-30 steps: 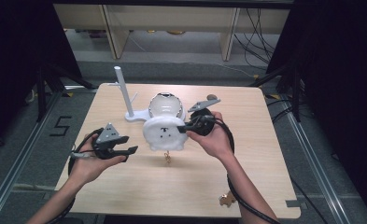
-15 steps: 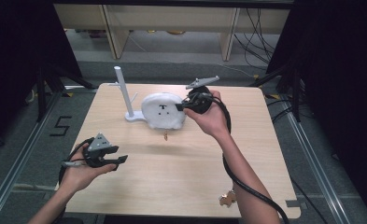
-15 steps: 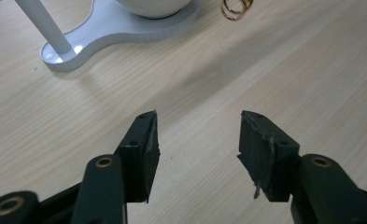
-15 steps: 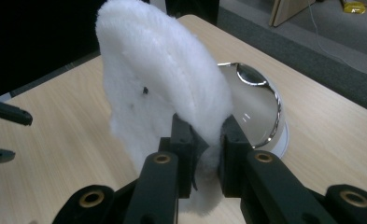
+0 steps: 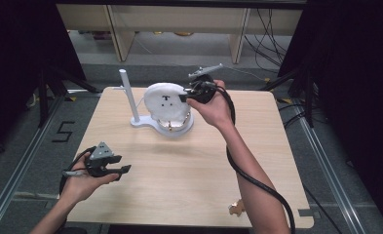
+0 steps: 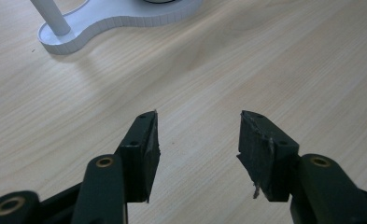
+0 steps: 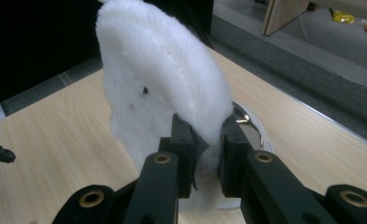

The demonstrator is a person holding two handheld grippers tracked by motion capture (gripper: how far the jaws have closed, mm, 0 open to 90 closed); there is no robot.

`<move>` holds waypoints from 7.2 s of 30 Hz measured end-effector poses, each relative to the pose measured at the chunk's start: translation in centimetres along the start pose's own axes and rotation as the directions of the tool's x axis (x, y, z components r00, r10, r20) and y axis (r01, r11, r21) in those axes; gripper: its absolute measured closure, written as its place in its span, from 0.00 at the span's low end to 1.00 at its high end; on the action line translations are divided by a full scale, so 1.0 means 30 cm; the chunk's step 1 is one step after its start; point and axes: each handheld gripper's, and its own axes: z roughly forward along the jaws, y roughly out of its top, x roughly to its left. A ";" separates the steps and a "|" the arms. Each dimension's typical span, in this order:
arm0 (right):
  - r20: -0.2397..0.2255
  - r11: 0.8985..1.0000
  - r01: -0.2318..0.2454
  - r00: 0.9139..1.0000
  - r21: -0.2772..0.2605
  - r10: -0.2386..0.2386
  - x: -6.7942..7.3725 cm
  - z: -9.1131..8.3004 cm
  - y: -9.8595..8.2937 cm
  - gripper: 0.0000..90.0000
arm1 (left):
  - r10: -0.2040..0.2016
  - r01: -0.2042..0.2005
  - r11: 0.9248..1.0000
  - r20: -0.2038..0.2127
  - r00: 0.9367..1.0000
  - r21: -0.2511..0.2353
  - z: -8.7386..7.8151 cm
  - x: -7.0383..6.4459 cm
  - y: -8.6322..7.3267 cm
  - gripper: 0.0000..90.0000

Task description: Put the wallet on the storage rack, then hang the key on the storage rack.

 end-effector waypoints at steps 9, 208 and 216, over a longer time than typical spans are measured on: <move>0.015 1.000 -0.026 1.000 -0.004 0.026 -0.029 0.019 0.023 0.89 | -0.009 0.009 1.000 0.005 1.000 0.002 0.007 -0.001 -0.005 0.53; 0.354 0.631 -0.558 0.830 0.538 0.432 0.028 -0.264 -0.789 0.90 | -0.026 0.026 1.000 0.052 0.998 0.003 0.049 -0.044 -0.004 0.50; 0.281 0.711 -0.505 0.863 0.490 0.419 0.072 -0.201 -0.704 0.90 | -0.034 0.034 0.999 0.057 0.998 -0.004 0.042 -0.035 -0.005 0.50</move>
